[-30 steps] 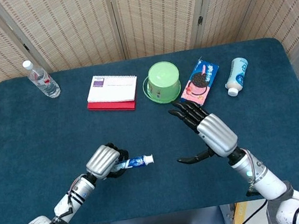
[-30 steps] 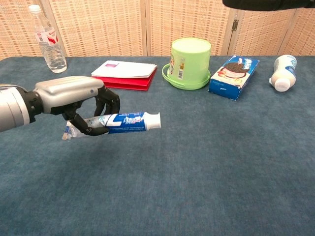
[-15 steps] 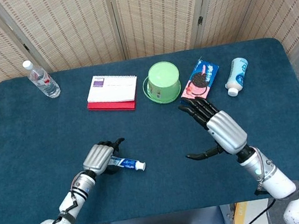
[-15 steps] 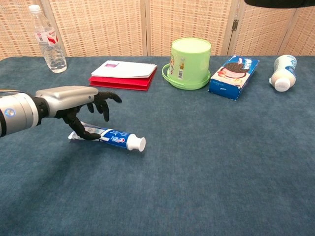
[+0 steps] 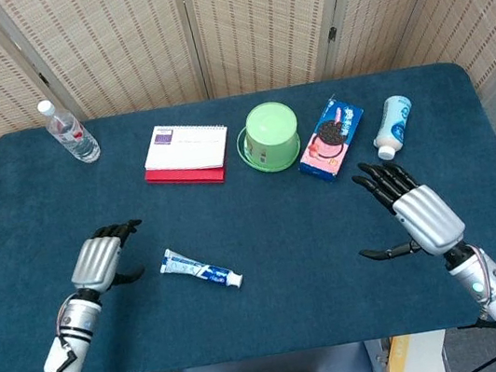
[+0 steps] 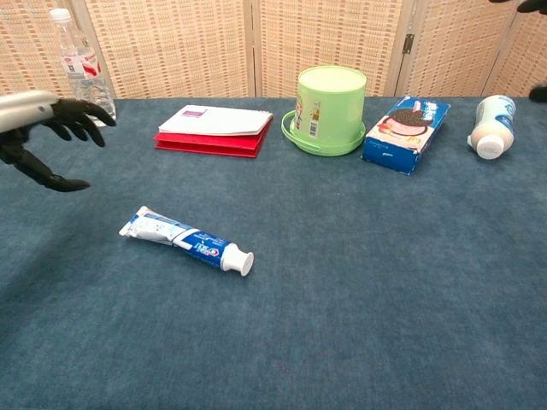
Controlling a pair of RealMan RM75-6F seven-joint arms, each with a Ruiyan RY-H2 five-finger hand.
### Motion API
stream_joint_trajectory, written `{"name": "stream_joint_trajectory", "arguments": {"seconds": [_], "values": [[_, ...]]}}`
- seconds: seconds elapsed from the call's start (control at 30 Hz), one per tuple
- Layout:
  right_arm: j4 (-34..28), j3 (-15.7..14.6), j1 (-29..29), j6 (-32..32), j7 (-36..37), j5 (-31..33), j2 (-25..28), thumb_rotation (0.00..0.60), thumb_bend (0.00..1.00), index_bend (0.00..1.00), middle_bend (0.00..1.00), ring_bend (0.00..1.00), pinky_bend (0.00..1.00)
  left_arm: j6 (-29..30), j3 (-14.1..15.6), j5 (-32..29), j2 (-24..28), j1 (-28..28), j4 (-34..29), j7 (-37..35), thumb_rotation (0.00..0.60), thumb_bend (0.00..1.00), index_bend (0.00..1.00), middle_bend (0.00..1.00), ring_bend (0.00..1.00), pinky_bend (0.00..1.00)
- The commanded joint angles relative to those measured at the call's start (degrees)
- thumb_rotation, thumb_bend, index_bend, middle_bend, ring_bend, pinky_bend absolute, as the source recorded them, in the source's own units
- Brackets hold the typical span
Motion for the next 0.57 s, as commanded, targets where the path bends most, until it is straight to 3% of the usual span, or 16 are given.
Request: {"name": "stream_joint_trajectory", "arguments": {"seconds": [0.03, 0.1, 0.2, 0.57], "values": [[2.0, -1.6, -2.3, 1.9, 0.4, -1.0, 0.5, 0.42, 0.0, 0.0, 0.0, 0.0, 0.0, 5.3, 1.7, 3.4, 2.7, 4.2, -0.6, -1.6, 0.6, 0.28, 0.25, 0.34, 0.27, 0.25], [2.5, -2.3, -3.8, 3.1, 0.0, -0.9, 0.6, 0.507, 0.0, 0.0, 0.0, 0.0, 0.0, 7.6, 2.4, 4.4, 3.8, 6.1, -0.6, -1.8, 0.6, 0.28, 0.27, 0.35, 0.27, 0.24], [2.6, -3.7, -6.3, 4.7, -0.3, -0.9, 1.2, 0.564, 0.0, 0.0, 0.0, 0.0, 0.0, 11.0, 3.5, 5.7, 5.4, 9.1, -1.1, -2.1, 0.6, 0.28, 0.29, 0.35, 0.28, 0.24], [5.4, -7.5, -14.6, 10.9, 3.1, -1.6, 0.7, 0.6, 0.0, 0.0, 0.0, 0.0, 0.0, 23.6, 6.4, 12.3, 6.9, 19.1, -2.5, -3.8, 0.6, 0.29, 0.33, 0.37, 0.29, 0.24]]}}
